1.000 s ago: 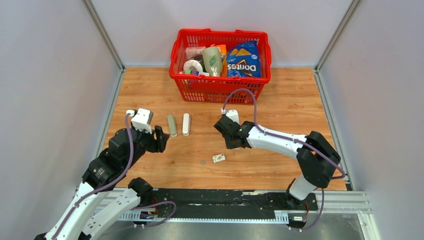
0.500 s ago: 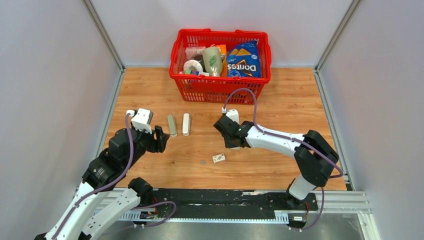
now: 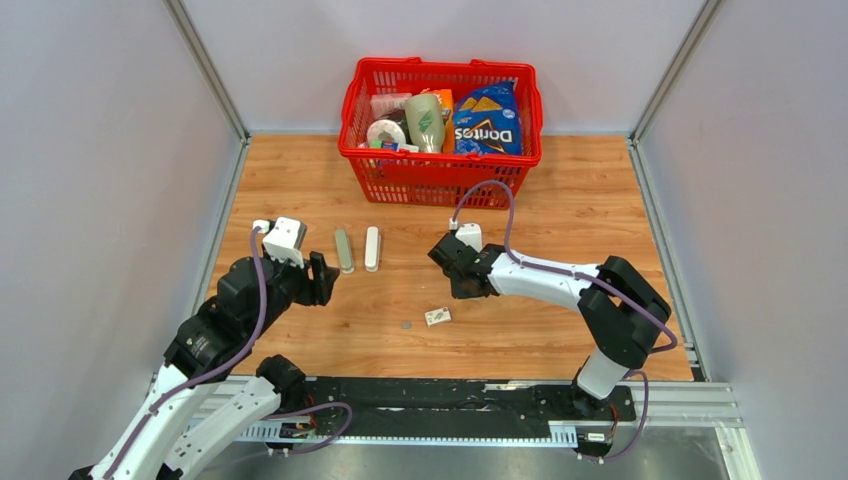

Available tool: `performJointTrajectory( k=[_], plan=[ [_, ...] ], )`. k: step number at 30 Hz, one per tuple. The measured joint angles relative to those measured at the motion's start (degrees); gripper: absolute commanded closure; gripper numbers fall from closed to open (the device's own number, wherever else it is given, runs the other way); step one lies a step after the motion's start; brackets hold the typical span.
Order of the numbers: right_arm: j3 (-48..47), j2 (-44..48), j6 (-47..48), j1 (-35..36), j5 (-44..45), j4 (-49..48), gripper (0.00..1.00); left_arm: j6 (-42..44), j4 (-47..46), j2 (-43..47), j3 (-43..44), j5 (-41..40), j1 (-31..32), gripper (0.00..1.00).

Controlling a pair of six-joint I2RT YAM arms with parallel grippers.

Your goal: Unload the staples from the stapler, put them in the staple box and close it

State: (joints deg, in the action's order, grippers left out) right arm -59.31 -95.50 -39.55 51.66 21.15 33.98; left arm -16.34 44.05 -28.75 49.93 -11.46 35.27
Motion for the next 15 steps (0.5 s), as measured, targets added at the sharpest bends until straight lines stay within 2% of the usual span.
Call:
performJointTrajectory(
  k=[3,7,15],
  plan=[
    [0.2,0.0,-0.5,-0.2,0.0,-0.1,0.78,0.0,0.0,0.1,0.0,0.0,0.0,0.32],
    [0.2,0.0,-1.0,-0.3,0.1,-0.4,0.72,0.0,0.0,0.1,0.0,0.0,0.0,0.32],
    [0.2,0.0,-1.6,-0.4,0.2,-0.4,0.68,0.0,0.0,0.1,-0.3,0.0,0.0,0.31]
  ],
)
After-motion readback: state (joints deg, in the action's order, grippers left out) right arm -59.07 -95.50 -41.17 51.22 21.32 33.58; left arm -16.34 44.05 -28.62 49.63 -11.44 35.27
